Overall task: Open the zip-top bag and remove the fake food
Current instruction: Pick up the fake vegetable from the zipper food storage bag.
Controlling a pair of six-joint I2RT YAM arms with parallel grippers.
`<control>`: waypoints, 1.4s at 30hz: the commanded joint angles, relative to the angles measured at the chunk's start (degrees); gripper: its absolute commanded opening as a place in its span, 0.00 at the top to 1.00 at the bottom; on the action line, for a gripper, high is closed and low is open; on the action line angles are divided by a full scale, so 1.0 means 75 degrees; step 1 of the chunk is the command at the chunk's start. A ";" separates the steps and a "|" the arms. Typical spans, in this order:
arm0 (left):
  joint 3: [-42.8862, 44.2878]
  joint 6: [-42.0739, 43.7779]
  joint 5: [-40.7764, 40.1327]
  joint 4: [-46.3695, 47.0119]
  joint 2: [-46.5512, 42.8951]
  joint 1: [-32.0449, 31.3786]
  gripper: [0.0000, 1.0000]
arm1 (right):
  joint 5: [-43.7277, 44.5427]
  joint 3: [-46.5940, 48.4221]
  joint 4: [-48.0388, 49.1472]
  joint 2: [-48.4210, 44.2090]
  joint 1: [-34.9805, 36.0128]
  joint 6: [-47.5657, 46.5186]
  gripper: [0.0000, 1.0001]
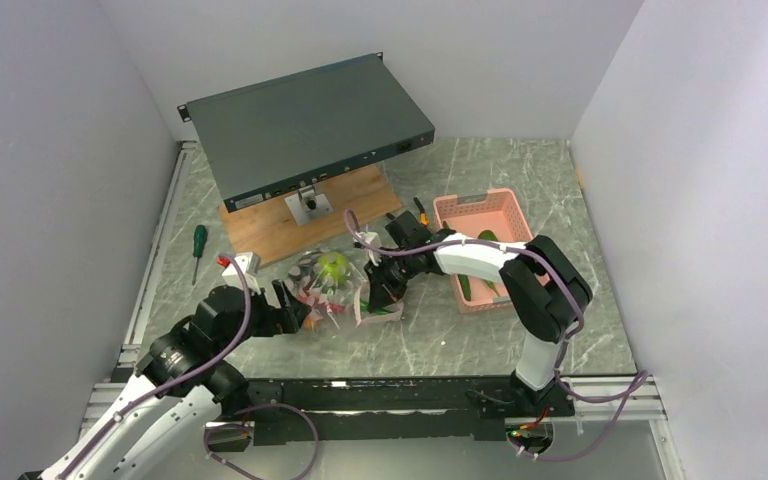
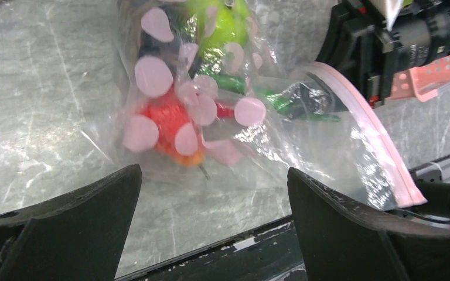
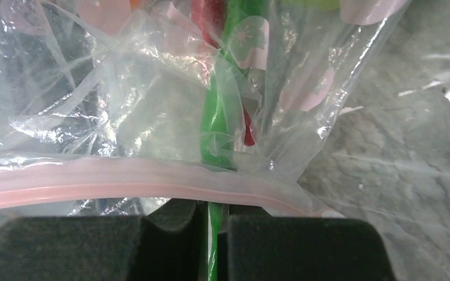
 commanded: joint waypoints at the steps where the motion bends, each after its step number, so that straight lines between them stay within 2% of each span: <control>1: 0.0278 -0.0083 0.0680 0.0631 0.0027 -0.0035 0.00 | 0.0906 -0.0684 0.1385 -0.0641 0.0018 0.0783 1.00; 6: 0.0218 -0.0398 0.1504 0.1907 0.0679 -0.0317 0.00 | 0.1595 -0.1184 0.1960 -0.1042 0.0208 0.1162 1.00; 14: 0.1151 -0.0552 -0.0217 0.2421 0.2443 -0.2362 0.00 | 0.1466 -0.1180 0.1994 -0.1088 0.0242 0.1200 1.00; 18: 0.2141 -0.0670 -0.1523 0.1596 0.3691 -0.3003 0.00 | 0.1309 -0.1162 0.1972 -0.1117 0.0242 0.1198 1.00; 22: 0.2993 -0.0619 -0.2180 0.0837 0.4916 -0.3368 0.04 | 0.1215 -0.1174 0.1962 -0.1170 0.0241 0.1159 1.00; 23: 0.3131 -0.0595 -0.2262 0.0672 0.5198 -0.3416 0.09 | 0.1187 -0.1177 0.1970 -0.1177 0.0241 0.1161 1.00; 25: 0.3335 -0.0551 -0.2282 0.0453 0.5656 -0.3458 0.27 | 0.1150 -0.1174 0.1945 -0.1204 0.0239 0.1158 1.00; 30: 0.3425 -0.0460 -0.2157 0.0210 0.6187 -0.3529 0.50 | 0.1043 -0.1177 0.1966 -0.1255 0.0236 0.1229 1.00; 32: 0.3381 -0.0362 -0.2032 0.0252 0.6234 -0.3550 0.62 | 0.0987 -0.1163 0.1959 -0.1243 0.0217 0.1280 1.00; 35: 0.3244 -0.0023 -0.1627 0.0651 0.6165 -0.3564 0.87 | 0.0886 -0.1131 0.1977 -0.1212 0.0200 0.1377 1.00; 38: 0.3101 0.0358 -0.0984 0.1298 0.6085 -0.3579 0.96 | 0.0660 -0.1111 0.2074 -0.1191 0.0106 0.1649 1.00; 42: 0.3003 0.0696 0.0031 0.2095 0.6203 -0.3605 1.00 | 0.0240 -0.1080 0.2261 -0.1108 -0.0141 0.2136 1.00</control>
